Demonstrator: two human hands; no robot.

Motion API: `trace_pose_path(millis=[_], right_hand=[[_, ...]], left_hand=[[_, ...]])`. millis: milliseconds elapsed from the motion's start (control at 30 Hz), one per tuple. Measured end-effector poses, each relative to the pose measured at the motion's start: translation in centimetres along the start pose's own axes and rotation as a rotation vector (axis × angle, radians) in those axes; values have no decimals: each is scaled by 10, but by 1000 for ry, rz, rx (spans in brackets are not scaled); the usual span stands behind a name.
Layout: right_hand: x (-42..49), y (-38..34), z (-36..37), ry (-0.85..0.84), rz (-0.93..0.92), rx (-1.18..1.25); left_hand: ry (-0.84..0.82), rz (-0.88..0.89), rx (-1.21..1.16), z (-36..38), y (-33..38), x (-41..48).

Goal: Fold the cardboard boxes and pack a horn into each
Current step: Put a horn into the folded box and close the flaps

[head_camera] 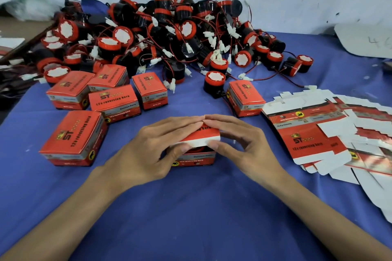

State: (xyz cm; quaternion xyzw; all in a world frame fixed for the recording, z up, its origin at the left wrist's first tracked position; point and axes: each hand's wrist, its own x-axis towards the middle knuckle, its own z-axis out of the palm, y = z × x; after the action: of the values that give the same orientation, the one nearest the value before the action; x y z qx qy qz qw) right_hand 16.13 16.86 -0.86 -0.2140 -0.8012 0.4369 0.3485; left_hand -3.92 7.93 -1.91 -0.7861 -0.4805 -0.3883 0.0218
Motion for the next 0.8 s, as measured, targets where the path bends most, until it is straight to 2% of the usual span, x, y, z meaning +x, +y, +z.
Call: trace_pose_path(millis=[233, 433, 600, 800], right_hand=[[-4, 0, 2, 31, -139, -150], [-4, 5, 3, 51, -332, -252], [-4, 11, 1, 38, -401, -315], [-3, 11, 3, 90, -407, -323]], left_hand=[[70, 32, -2, 1, 1, 0], [114, 91, 48, 4, 3, -2], [148, 129, 112, 4, 5, -3], [60, -2, -4, 2, 6, -4]])
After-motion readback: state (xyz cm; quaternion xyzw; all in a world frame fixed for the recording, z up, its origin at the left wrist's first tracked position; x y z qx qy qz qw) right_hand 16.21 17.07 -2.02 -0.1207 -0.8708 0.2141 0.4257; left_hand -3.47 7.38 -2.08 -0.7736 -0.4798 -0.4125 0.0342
